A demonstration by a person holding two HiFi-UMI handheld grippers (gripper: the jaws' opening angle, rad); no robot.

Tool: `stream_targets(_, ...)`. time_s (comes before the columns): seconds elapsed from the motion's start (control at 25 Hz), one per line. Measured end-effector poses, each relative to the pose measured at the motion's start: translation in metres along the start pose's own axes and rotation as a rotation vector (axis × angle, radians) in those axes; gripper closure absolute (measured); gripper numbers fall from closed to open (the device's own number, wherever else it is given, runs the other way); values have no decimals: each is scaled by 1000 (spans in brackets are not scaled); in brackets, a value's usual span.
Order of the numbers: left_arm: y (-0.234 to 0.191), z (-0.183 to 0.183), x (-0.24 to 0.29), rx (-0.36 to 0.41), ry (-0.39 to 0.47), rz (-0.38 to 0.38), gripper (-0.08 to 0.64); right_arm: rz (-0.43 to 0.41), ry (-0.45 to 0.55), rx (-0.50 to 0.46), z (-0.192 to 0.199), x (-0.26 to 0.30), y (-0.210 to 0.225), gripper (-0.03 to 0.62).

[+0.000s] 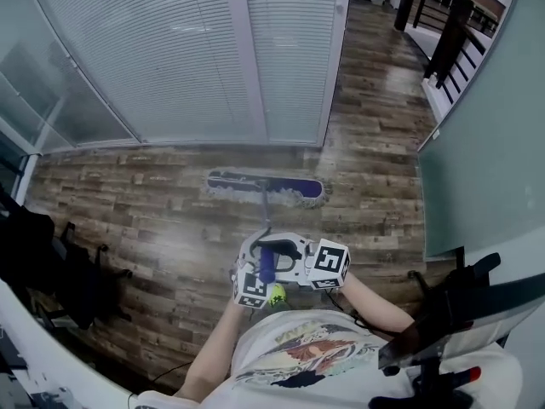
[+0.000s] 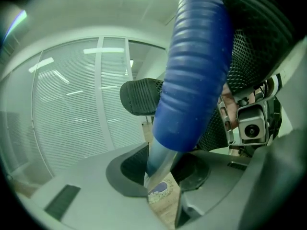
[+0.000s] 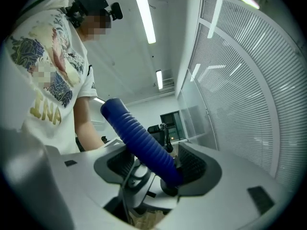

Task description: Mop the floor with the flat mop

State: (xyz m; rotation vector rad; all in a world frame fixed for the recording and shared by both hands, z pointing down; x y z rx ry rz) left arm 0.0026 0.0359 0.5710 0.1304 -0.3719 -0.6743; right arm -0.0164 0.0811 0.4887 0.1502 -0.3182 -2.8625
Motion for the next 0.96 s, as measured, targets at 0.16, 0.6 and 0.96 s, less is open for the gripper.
stream_targets(0.16,46,-11,-14,-1,-12,-21,462,-26,3,4,4,-34,-37,333)
stream_targets(0.6,104,-20,4,77,-47,-18,462,-10,29,15,15,-96,-55,331)
stream_targets(0.96,115,-19,2,69,-35,-36,462,-35,24,-1,19,-103,-64,333)
Point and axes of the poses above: the fingertips, and each gripper's own axes: x forward along the fingers, y to its right, z out of its underside, the point moved 3 cm from there along -x, backward along the fingers, and after that the axes turned 3 degrees about -z, right-handed, at the moved point
